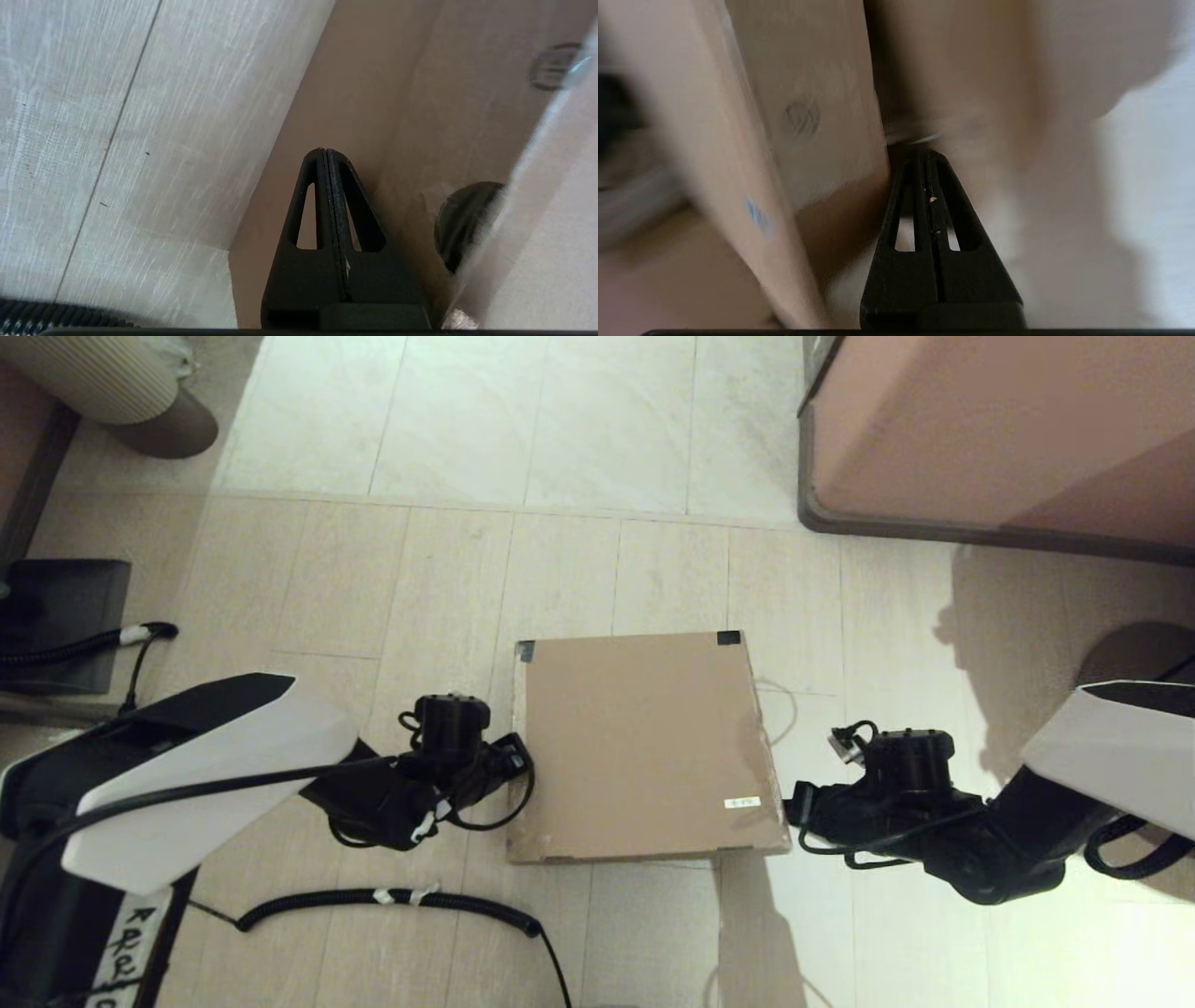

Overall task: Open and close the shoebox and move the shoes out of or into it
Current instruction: Open the shoe box

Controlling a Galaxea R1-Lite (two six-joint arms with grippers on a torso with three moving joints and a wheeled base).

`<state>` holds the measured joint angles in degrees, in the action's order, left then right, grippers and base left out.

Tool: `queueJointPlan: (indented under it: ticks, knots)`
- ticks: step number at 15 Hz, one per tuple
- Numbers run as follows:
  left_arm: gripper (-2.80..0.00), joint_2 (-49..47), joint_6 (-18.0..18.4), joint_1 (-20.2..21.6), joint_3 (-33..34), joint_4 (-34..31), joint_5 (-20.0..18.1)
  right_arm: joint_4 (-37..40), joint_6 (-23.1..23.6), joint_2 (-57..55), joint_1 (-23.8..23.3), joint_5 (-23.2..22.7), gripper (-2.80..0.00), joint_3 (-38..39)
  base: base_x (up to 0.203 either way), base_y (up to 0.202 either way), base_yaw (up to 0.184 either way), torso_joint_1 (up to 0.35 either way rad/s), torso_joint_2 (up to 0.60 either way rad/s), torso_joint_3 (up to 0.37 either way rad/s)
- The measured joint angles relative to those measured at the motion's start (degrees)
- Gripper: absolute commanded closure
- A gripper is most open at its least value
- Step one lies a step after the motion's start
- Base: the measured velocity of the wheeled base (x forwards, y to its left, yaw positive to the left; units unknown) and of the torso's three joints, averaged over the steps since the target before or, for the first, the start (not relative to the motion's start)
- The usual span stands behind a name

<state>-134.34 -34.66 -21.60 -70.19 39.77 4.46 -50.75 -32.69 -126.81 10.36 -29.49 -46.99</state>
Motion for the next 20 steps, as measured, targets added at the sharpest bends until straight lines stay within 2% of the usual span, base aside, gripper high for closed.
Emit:
queueJointPlan:
  ticks: [3,10,15,20]
  knots:
    - [0.0,2.67,-1.37,-0.24,0.56,-0.02,-0.15,3.95,-5.04,4.62,0.02,-4.13,0.0,0.39,0.0,0.0,0.0,0.0,0.0,0.0]
    - [0.0,13.63,-1.43,0.94,2.5,-2.0,-0.15,8.77,-16.78,14.7,0.02,-7.06,0.0,-1.59,0.0,0.0,0.0,0.0,0.0,0.0]
    - [0.0,22.56,-1.44,5.44,2.15,-7.96,-0.21,11.46,-26.35,18.66,-0.06,-9.97,0.0,-8.13,0.0,0.0,0.0,0.0,0.0,0.0]
    - [0.0,32.47,-1.47,8.35,6.09,-19.16,-0.47,17.47,-28.25,19.73,-0.09,-10.97,0.0,-17.05,0.0,0.0,0.0,0.0,0.0,0.0]
